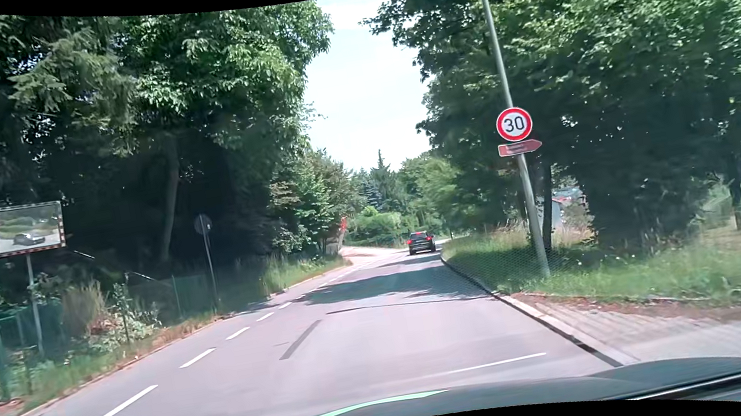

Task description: Follow the waypoints while adhering to traffic rules and regulations

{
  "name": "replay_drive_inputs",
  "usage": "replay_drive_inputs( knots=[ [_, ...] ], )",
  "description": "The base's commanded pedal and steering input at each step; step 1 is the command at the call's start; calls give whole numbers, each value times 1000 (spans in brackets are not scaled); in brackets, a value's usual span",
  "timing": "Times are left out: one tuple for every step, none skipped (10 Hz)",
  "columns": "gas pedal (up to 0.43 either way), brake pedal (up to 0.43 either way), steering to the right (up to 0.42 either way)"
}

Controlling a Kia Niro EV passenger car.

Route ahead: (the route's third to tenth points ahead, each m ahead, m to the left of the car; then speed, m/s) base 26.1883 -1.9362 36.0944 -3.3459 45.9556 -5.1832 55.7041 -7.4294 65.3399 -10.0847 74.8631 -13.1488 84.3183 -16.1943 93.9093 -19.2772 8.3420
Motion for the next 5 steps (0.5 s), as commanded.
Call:
replay_drive_inputs(
  knots=[
    [0, 207, 18],
    [0, 201, 19],
    [0, 195, 18],
    [0, 189, 19],
    [0, 189, 20]
  ],
)
